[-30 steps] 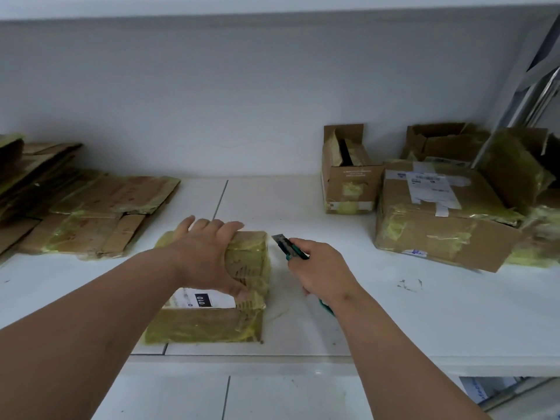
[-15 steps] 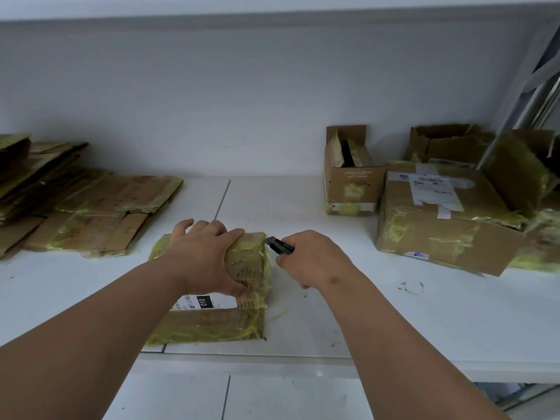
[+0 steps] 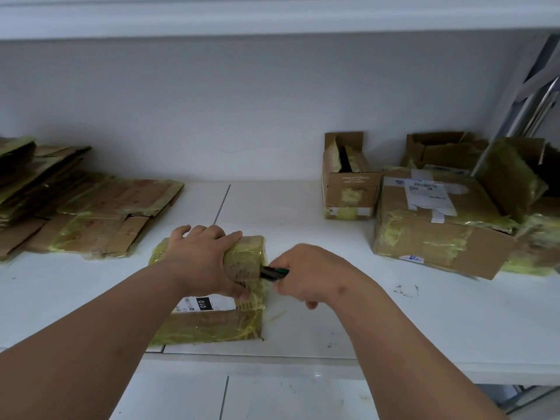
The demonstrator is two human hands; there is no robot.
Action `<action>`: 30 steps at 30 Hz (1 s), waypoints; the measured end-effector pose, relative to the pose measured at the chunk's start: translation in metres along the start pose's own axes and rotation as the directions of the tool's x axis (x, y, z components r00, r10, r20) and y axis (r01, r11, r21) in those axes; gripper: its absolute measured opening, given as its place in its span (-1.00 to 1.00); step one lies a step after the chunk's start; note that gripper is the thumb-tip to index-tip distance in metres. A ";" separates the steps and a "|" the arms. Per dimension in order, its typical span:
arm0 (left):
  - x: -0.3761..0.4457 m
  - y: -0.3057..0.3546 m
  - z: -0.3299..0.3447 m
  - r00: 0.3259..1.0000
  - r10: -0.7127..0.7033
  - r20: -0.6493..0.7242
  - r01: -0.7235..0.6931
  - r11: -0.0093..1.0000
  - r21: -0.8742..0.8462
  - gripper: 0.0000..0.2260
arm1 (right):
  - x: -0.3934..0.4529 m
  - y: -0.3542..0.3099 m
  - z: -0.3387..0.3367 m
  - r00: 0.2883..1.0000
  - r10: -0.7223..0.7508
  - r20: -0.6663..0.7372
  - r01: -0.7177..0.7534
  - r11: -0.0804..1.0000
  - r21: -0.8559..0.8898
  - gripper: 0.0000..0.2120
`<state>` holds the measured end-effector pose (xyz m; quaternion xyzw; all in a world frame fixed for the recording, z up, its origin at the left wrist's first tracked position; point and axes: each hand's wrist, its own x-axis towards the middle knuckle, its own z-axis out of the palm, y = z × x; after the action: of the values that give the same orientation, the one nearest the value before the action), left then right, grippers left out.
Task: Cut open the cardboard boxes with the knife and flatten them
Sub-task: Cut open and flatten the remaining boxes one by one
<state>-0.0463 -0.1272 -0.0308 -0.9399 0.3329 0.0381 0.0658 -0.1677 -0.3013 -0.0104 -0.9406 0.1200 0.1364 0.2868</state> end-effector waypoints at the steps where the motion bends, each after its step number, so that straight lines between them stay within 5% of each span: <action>1: 0.000 0.000 -0.001 1.000 -0.003 0.004 0.003 1.000 0.000 0.20 | -0.004 0.001 0.000 1.000 -0.009 0.021 0.009 1.000 0.023 -0.81; 7: -0.005 0.000 -0.004 0.996 -0.030 0.087 0.038 0.995 -0.096 0.27 | -0.019 0.019 -0.003 0.998 0.023 0.062 -0.042 0.938 0.343 -0.75; 11: -0.014 -0.007 -0.002 0.999 0.016 0.050 -0.003 0.969 -0.248 0.04 | -0.011 0.031 0.001 0.981 0.168 -0.095 -0.081 0.805 0.588 -0.81; 15: -0.022 -0.009 -0.005 0.994 0.090 0.061 -0.079 0.983 -0.165 -0.01 | 0.009 0.019 0.021 0.940 0.240 -0.242 0.000 0.710 0.704 -0.70; 18: -0.030 -0.011 -0.014 0.989 0.148 0.008 -0.148 0.988 -0.046 -0.22 | 0.021 0.006 0.034 0.922 0.182 -0.342 0.108 0.727 0.678 -0.64; 22: -0.037 -0.023 -0.024 0.990 0.142 0.023 -0.144 0.984 0.106 -0.34 | 0.029 -0.008 0.045 0.951 0.046 -0.307 0.167 0.757 0.631 -0.63; 24: -0.037 -0.037 -0.020 0.992 0.125 0.012 -0.125 0.992 -0.034 -0.37 | 0.029 -0.014 0.053 0.963 0.001 -0.268 0.173 0.763 0.623 -0.74; 26: -0.037 -0.047 -0.015 0.998 0.024 -0.061 -0.045 0.923 -0.383 -0.49 | 0.029 -0.019 0.059 0.966 0.013 -0.258 0.160 0.757 0.634 -0.83; 28: -0.039 -0.054 -0.011 0.962 -0.250 -0.109 0.111 0.724 -0.681 -0.49 | 0.030 -0.020 0.060 0.965 0.037 -0.260 0.145 0.750 0.645 -0.85; 30: -0.039 -0.059 -0.006 0.909 -0.417 0.026 0.243 0.477 -0.845 -0.31 | 0.030 -0.020 0.060 0.966 0.046 -0.254 0.137 0.744 0.654 -0.85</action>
<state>-0.0394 -0.0588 -0.0144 -0.9020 0.0911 0.0913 -0.4121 -0.1449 -0.2554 -0.0574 -0.7880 0.1734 -0.0441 0.5891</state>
